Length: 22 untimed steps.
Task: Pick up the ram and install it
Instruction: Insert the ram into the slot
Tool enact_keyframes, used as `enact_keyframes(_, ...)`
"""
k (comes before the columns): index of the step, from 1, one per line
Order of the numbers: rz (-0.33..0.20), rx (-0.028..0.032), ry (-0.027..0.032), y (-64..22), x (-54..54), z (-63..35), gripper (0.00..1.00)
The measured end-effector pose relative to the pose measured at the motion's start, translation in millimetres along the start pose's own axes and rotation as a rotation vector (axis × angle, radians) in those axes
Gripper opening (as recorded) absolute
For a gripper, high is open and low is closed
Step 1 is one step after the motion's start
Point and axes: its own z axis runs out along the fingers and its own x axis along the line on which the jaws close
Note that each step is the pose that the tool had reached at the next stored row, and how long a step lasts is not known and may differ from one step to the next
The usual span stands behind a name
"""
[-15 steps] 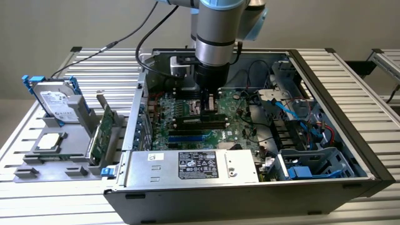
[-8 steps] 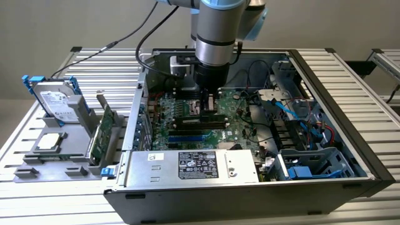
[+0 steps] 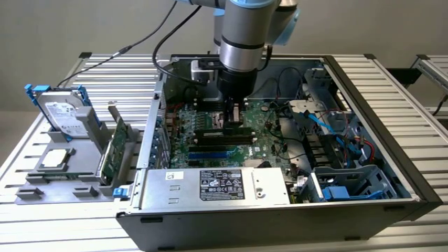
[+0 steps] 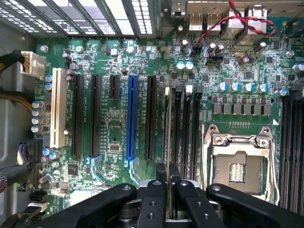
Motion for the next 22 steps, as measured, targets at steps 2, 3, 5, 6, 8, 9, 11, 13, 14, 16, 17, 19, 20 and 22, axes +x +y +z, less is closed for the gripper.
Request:
enact_keyframes(2,-0.002,-0.0287,-0.0004,-2.0,0.1,-0.6,0.14)
enact_keyframes(3,-0.003,-0.0437,-0.0004,-3.1,0.1,-0.8,0.14)
enact_keyframes(5,-0.005,-0.0702,-0.0009,-6.2,0.2,-1.1,0.14)
enact_keyframes(6,-0.006,-0.0813,-0.0010,-7.9,0.2,-1.3,0.14)
enact_keyframes(8,-0.007,-0.0979,-0.0013,-11.9,0.3,-1.7,0.14)
enact_keyframes(9,-0.007,-0.1047,-0.0014,-14.6,0.3,-2.0,0.14)
enact_keyframes(11,-0.008,-0.1128,-0.0016,-20.1,0.4,-2.6,0.14)
enact_keyframes(13,-0.009,-0.1165,-0.0020,-24.9,0.6,-3.4,0.14)
enact_keyframes(14,-0.009,-0.1175,-0.0021,-27.0,0.6,-3.8,0.14)
enact_keyframes(16,-0.009,-0.1177,-0.0019,-28.8,0.7,-4.1,0.14)
enact_keyframes(17,-0.009,-0.1178,-0.0015,-28.7,0.7,-4.1,0.14)
enact_keyframes(19,-0.008,-0.1179,-0.0003,-28.8,0.7,-3.8,0.14)
enact_keyframes(20,-0.008,-0.1179,0.0010,-28.8,0.7,-3.2,0.14)
enact_keyframes(22,-0.008,-0.1180,0.0040,-29.0,0.6,-1.8,0.14)
